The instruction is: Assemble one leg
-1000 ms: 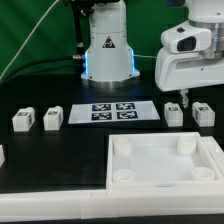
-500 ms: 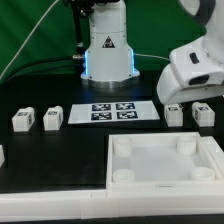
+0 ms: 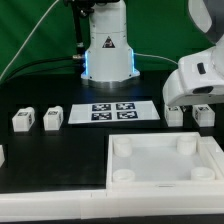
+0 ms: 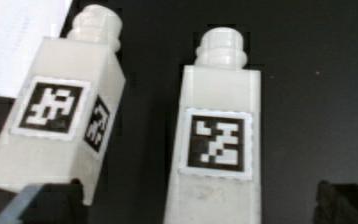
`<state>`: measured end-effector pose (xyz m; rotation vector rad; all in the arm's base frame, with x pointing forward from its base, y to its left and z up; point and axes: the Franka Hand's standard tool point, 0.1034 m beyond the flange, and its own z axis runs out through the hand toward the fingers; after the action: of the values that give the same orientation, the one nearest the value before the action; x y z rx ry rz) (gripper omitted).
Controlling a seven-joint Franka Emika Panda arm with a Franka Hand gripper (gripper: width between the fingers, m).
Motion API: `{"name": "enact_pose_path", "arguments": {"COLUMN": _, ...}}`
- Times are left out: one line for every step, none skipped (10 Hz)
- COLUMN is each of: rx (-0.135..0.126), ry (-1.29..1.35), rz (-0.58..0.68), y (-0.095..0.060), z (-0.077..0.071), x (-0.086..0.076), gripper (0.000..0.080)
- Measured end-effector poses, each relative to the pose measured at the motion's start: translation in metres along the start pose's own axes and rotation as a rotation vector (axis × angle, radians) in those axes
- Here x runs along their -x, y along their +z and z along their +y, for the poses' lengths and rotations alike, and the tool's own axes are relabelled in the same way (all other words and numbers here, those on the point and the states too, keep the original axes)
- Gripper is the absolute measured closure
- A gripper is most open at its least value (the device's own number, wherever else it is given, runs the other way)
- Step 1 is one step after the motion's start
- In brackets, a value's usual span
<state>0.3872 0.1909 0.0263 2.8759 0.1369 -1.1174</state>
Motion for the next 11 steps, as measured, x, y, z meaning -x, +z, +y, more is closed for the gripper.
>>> {"name": "enact_pose_path", "arguments": {"rx": 0.004, "ry": -0.001, "rz": -0.019, "y": 0.005, "z": -0.002, "x": 0.0, "gripper": 0.0151}}
{"name": "enact_pose_path", "arguments": {"rx": 0.008, "ry": -0.002, "rz": -0.037, "y": 0.008, "z": -0.001, "x": 0.002, "gripper": 0.0151}}
{"name": "enact_pose_path", "arguments": {"rx": 0.018, "ry": -0.003, "rz": -0.104, "y": 0.009, "z": -0.001, "x": 0.006, "gripper": 0.0151}}
{"name": "enact_pose_path", "arguments": {"rx": 0.017, "ry": -0.005, "rz": -0.109, "y": 0.009, "z": -0.004, "x": 0.002, "gripper": 0.0151}}
{"name": "enact_pose_path", "arguments": {"rx": 0.019, "ry": -0.009, "rz": -0.104, "y": 0.008, "z": -0.007, "x": 0.002, "gripper": 0.0151}}
{"name": "enact_pose_path", "arguments": {"rx": 0.02, "ry": -0.013, "rz": -0.104, "y": 0.008, "z": -0.009, "x": 0.003, "gripper": 0.0151}}
{"name": "enact_pose_path", "arguments": {"rx": 0.02, "ry": -0.014, "rz": -0.104, "y": 0.008, "z": -0.009, "x": 0.003, "gripper": 0.0151}}
{"name": "enact_pose_path", "arguments": {"rx": 0.019, "ry": -0.014, "rz": -0.101, "y": 0.009, "z": -0.01, "x": 0.001, "gripper": 0.0151}}
{"name": "enact_pose_path", "arguments": {"rx": 0.016, "ry": -0.013, "rz": -0.099, "y": 0.012, "z": -0.009, "x": -0.001, "gripper": 0.0151}}
{"name": "enact_pose_path", "arguments": {"rx": 0.011, "ry": -0.012, "rz": -0.087, "y": 0.016, "z": -0.006, "x": -0.004, "gripper": 0.0151}}
{"name": "enact_pose_path", "arguments": {"rx": 0.01, "ry": -0.006, "rz": -0.088, "y": 0.019, "z": -0.003, "x": -0.004, "gripper": 0.0151}}
